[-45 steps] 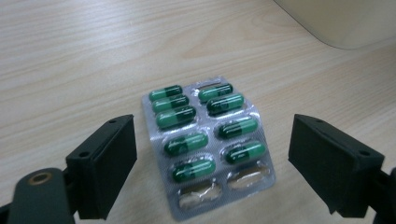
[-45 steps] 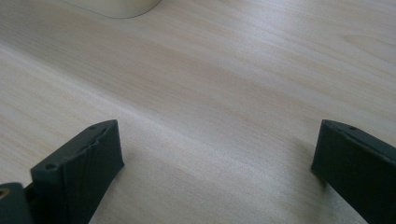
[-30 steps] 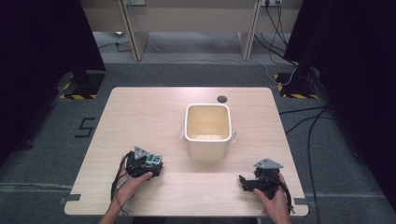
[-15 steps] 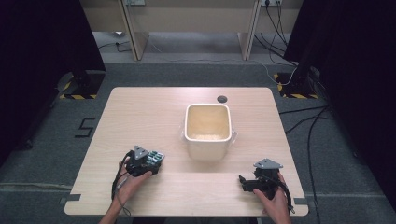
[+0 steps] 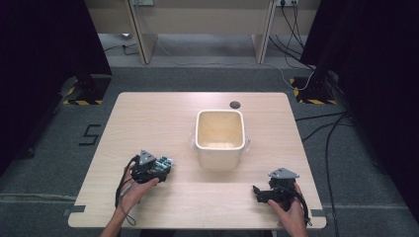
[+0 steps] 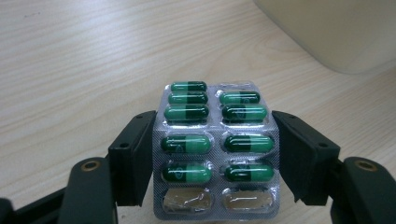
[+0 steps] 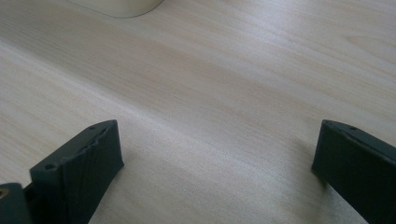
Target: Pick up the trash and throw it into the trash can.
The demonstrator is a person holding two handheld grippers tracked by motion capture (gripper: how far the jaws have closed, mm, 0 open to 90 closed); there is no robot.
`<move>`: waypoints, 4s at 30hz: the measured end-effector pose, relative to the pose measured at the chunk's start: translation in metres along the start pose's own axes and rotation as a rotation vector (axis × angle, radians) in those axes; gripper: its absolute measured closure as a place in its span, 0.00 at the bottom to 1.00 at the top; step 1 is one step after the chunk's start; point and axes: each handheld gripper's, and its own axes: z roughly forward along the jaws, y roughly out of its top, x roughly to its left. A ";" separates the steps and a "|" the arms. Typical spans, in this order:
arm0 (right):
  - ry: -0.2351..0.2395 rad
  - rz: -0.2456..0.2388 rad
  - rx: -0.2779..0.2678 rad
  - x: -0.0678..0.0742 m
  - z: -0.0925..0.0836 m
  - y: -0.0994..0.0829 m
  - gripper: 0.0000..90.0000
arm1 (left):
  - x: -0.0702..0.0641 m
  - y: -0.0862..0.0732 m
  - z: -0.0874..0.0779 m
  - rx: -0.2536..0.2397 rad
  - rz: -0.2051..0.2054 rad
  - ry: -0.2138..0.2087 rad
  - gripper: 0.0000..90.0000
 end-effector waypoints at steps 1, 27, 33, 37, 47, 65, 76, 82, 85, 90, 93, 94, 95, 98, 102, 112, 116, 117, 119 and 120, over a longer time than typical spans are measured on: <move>0.000 0.000 0.000 0.000 0.000 0.000 0.02 | 0.000 0.002 -0.001 -0.001 -0.001 -0.010 0.37; 0.001 -0.001 0.001 0.000 0.000 0.000 0.02 | -0.004 0.056 -0.023 -0.049 0.046 -0.123 0.37; 0.000 -0.002 -0.001 0.000 0.000 0.000 0.02 | -0.007 0.067 -0.025 -0.056 0.071 -0.122 0.37; 0.001 0.000 -0.001 0.000 0.000 0.000 0.02 | -0.008 0.075 -0.028 -0.067 0.081 -0.129 0.37; 0.000 -0.002 -0.001 0.000 0.000 0.000 0.02 | -0.014 0.100 -0.034 -0.101 0.098 -0.154 0.37; 0.000 0.000 -0.002 0.000 0.000 0.000 0.02 | -0.021 0.136 -0.041 -0.143 0.107 -0.212 0.37; 0.000 -0.002 -0.001 0.000 0.000 0.000 0.02 | -0.047 0.160 -0.030 -0.142 0.151 -0.257 0.37; -0.002 -0.003 -0.001 0.000 0.000 0.000 0.02 | -0.057 0.169 -0.023 -0.137 0.160 -0.273 0.37; -0.002 -0.002 -0.001 0.001 0.000 0.000 0.02 | -0.061 0.172 -0.019 -0.138 0.161 -0.282 0.37; -0.003 -0.002 -0.002 0.001 0.000 0.000 0.02 | -0.069 0.177 -0.010 -0.125 0.166 -0.293 0.37; -0.002 -0.001 -0.002 0.001 0.000 0.000 0.02 | -0.075 0.183 -0.002 -0.116 0.175 -0.299 0.37; -0.002 -0.001 -0.002 0.001 0.000 0.000 0.02 | -0.075 0.183 -0.002 -0.116 0.175 -0.299 0.37; -0.002 -0.001 -0.002 0.001 0.000 0.000 0.02 | -0.078 0.185 0.001 -0.116 0.170 -0.304 0.37; -0.002 -0.001 -0.002 0.001 0.000 0.000 0.02 | -0.081 0.188 0.006 -0.109 0.173 -0.309 0.37; -0.002 -0.001 -0.002 0.001 0.000 0.000 0.02 | -0.089 0.191 0.013 -0.097 0.180 -0.318 0.37; -0.002 -0.001 -0.003 0.001 0.000 0.000 0.02 | -0.099 0.197 0.027 -0.072 0.189 -0.325 0.37; -0.002 -0.001 -0.003 0.001 0.000 0.000 0.02 | -0.101 0.197 0.034 -0.058 0.188 -0.322 0.37; -0.002 -0.002 -0.003 0.001 0.000 0.000 0.02 | -0.102 0.196 0.037 -0.048 0.187 -0.321 0.37; -0.001 -0.004 -0.003 0.001 0.000 0.000 0.02 | -0.102 0.195 0.040 -0.043 0.183 -0.321 0.37; -0.001 -0.004 -0.003 0.001 0.000 0.000 0.02 | -0.102 0.195 0.040 -0.043 0.183 -0.321 0.37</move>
